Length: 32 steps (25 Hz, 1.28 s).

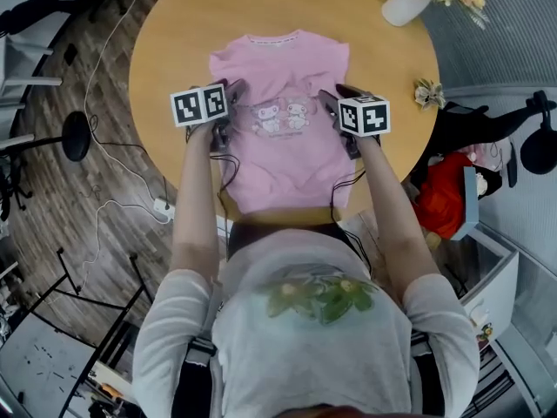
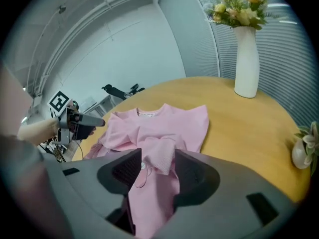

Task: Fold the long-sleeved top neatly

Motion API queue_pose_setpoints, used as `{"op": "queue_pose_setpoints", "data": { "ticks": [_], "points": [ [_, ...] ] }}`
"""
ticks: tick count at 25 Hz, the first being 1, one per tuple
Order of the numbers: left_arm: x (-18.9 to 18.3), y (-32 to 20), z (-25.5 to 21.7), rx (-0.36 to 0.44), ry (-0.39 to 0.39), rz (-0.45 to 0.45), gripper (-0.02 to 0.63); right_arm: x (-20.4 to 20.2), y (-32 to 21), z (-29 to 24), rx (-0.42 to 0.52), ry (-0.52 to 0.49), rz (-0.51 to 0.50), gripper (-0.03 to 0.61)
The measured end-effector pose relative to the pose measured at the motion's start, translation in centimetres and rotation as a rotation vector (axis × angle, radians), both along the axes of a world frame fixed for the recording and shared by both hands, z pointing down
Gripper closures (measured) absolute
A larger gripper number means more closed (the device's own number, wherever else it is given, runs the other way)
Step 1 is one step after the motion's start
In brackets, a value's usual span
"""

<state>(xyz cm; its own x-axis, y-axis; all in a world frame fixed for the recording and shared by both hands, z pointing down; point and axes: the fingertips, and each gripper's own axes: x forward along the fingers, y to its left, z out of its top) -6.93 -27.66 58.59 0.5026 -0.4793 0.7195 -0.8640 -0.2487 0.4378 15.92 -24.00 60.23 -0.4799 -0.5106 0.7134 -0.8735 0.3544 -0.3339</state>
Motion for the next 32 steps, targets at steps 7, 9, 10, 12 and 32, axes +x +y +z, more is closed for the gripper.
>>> {"op": "queue_pose_setpoints", "data": {
  "ticks": [7,9,10,12,32],
  "points": [
    [-3.1,-4.4,1.7,-0.022,-0.078,-0.142,0.438,0.4,0.0,2.0,-0.075,0.075,-0.056,0.466],
    [-4.2,-4.9,2.1,-0.005,-0.171,-0.165,0.576,0.6,-0.3,0.8,-0.01,0.107,-0.095,0.538],
    [-4.6,-5.1,2.0,0.017,-0.207,-0.168,0.606,0.8,-0.8,-0.3,0.047,0.124,-0.11,0.541],
    [-5.2,-5.8,1.1,0.065,-0.226,-0.174,0.606,1.3,-1.9,-3.6,0.184,0.125,-0.133,0.543],
    [-5.4,3.9,4.6,-0.066,-0.138,-0.07,0.476,2.7,0.2,0.7,0.021,0.19,-0.192,0.381]
  ]
}}
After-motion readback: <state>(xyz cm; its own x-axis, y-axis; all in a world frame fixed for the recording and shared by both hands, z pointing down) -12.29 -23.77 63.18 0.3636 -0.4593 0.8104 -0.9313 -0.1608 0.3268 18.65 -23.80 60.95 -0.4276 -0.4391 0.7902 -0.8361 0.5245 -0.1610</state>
